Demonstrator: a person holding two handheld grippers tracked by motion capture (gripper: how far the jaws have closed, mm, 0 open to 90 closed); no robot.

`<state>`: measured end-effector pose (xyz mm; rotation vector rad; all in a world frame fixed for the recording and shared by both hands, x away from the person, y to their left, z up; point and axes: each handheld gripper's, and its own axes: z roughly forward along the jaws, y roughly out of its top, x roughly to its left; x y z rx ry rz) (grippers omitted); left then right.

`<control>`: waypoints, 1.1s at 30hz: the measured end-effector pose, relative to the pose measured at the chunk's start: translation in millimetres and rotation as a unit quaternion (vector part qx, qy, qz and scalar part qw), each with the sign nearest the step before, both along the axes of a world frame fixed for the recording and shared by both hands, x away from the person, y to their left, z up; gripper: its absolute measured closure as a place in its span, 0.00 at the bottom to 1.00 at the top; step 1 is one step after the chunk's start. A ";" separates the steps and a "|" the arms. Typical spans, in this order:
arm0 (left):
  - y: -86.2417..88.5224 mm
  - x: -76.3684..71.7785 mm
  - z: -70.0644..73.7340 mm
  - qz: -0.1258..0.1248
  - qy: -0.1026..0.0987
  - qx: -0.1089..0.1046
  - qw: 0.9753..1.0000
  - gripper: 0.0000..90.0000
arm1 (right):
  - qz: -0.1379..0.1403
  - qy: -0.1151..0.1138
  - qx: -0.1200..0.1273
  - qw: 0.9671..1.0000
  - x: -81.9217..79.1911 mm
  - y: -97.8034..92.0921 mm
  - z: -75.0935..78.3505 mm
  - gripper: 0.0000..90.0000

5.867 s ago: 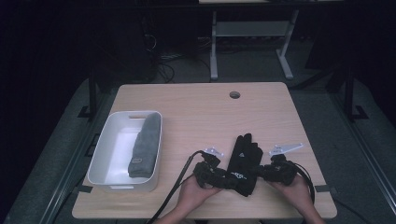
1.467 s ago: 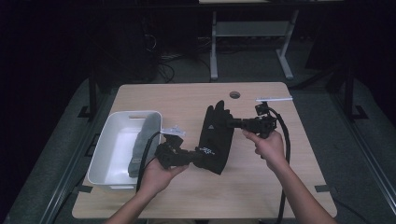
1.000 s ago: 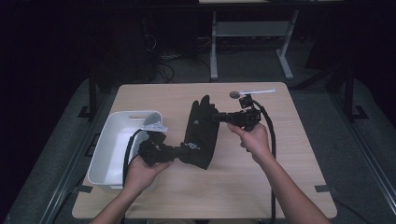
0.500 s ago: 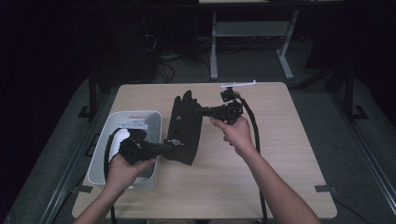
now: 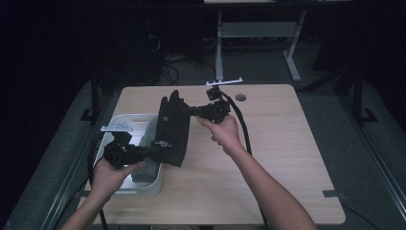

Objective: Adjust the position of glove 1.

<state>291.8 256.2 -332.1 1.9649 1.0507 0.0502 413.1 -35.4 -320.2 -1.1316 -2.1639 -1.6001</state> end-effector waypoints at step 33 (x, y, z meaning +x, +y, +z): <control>73.8 -11.8 -3.8 0.058 0.008 0.009 0.998 0.90 | 0.045 0.010 -0.003 0.999 17.9 89.7 -7.3 0.81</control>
